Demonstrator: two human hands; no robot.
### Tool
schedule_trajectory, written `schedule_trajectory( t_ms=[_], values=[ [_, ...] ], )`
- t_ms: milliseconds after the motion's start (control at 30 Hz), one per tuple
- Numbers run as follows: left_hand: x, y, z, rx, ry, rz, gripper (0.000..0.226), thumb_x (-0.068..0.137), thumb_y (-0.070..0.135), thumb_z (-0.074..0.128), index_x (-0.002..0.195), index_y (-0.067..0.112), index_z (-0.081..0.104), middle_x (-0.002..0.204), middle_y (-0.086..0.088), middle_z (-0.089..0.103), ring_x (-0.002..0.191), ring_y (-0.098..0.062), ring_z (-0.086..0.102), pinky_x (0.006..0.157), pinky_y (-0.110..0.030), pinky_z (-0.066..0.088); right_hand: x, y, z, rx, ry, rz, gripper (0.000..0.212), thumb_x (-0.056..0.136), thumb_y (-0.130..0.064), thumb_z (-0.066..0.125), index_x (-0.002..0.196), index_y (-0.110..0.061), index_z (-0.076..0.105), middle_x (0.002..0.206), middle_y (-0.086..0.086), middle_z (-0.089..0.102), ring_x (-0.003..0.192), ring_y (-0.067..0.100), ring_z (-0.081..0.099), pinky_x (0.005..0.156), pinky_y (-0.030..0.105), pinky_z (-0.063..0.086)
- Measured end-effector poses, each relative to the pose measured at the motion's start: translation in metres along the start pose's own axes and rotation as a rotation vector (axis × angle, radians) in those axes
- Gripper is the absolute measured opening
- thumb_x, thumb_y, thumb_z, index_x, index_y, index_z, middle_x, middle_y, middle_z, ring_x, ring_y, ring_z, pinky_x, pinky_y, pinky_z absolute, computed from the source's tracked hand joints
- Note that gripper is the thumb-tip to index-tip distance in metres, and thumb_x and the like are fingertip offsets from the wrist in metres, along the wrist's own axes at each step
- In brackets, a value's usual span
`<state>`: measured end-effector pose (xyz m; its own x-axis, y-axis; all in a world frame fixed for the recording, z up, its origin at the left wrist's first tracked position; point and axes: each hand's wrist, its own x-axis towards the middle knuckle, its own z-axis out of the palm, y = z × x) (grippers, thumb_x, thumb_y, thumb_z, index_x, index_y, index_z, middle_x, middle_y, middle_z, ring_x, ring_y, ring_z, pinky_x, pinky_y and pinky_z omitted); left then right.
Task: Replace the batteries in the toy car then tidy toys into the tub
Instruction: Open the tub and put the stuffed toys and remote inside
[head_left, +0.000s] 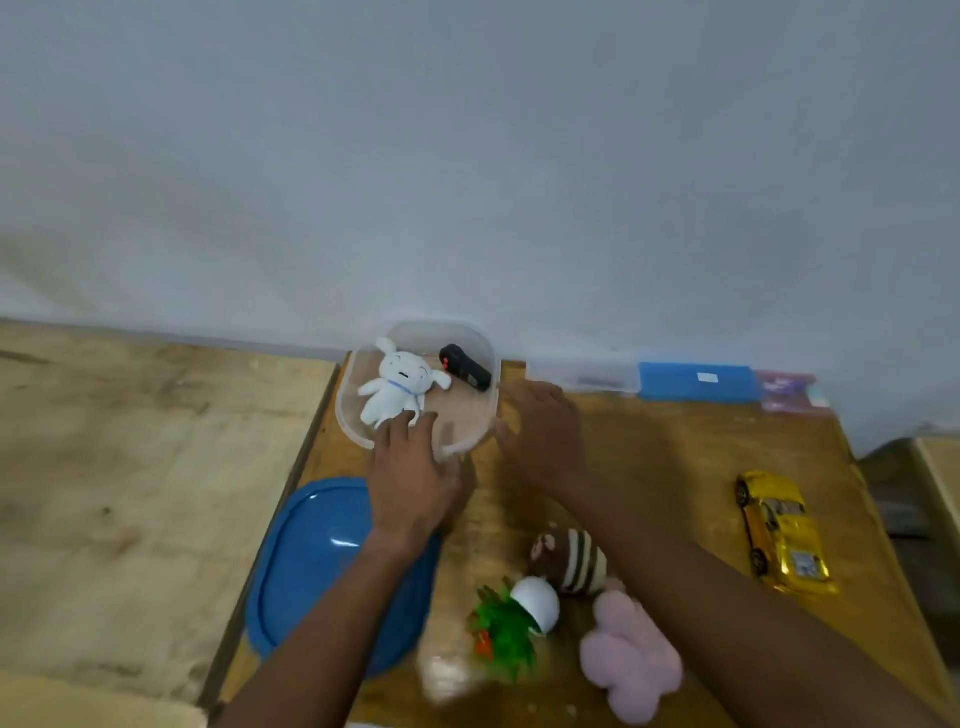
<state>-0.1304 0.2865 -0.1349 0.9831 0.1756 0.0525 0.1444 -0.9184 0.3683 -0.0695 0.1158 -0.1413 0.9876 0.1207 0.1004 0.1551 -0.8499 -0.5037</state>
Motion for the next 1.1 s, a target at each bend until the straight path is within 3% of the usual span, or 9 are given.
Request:
schedule_trajectory(
  t_ms=[133,300,433,667,800,1100],
  values=[
    [-0.061,0.025,0.012,-0.015,0.036,-0.031,0.056,0.080,0.047,0.061,0.130,0.020,0.061,0.137,-0.009,0.056,0.133,-0.033,0.046,0.098,-0.051,0.047,-0.051,0.036,-0.019,0.035,-0.069,-0.033,0.054,0.082,-0.043,0.061,0.134,-0.028,0.056,0.136,-0.002,0.059,0.126,0.021,0.050,0.103,0.042,0.045],
    [-0.127,0.054,0.035,-0.108,-0.063,-0.112,0.050,0.083,0.051,0.065,0.125,0.024,0.064,0.129,-0.003,0.060,0.125,-0.029,0.051,0.097,-0.047,0.044,-0.111,0.078,-0.031,0.114,-0.151,-0.062,0.056,0.084,-0.045,0.061,0.136,-0.025,0.056,0.135,0.001,0.059,0.123,0.023,0.053,0.098,0.044,0.048],
    [-0.158,0.066,0.047,-0.124,-0.119,-0.132,0.061,0.076,0.064,0.060,0.123,0.026,0.065,0.125,0.000,0.062,0.120,-0.026,0.055,0.095,-0.043,0.046,-0.146,0.097,-0.034,0.175,-0.157,-0.092,0.058,0.085,-0.047,0.062,0.138,-0.023,0.054,0.133,0.002,0.059,0.120,0.021,0.055,0.094,0.041,0.049],
    [-0.177,0.074,0.053,-0.062,-0.194,-0.179,0.064,0.077,0.062,0.064,0.131,0.028,0.061,0.134,0.000,0.060,0.126,-0.025,0.052,0.101,-0.045,0.040,-0.184,0.112,-0.034,0.148,-0.294,-0.151,0.089,0.073,-0.056,0.061,0.151,-0.039,0.023,0.143,-0.003,0.042,0.127,0.019,0.046,0.097,0.041,0.048],
    [-0.177,0.073,0.054,-0.018,-0.205,-0.183,0.062,0.082,0.060,0.065,0.135,0.028,0.059,0.136,0.000,0.061,0.126,-0.025,0.052,0.102,-0.046,0.038,-0.191,0.116,-0.035,0.051,-0.354,-0.178,0.097,0.077,-0.055,0.065,0.154,-0.041,0.007,0.152,0.005,0.029,0.137,0.027,0.037,0.102,0.042,0.045],
    [-0.178,0.072,0.057,-0.047,-0.273,-0.274,0.059,0.084,0.058,0.065,0.136,0.033,0.056,0.132,0.003,0.062,0.124,-0.023,0.053,0.107,-0.052,0.027,-0.199,0.126,-0.016,0.126,-0.309,-0.137,0.107,0.080,-0.049,0.074,0.153,-0.042,-0.003,0.151,0.007,0.023,0.135,0.028,0.039,0.097,0.041,0.050]
  ],
)
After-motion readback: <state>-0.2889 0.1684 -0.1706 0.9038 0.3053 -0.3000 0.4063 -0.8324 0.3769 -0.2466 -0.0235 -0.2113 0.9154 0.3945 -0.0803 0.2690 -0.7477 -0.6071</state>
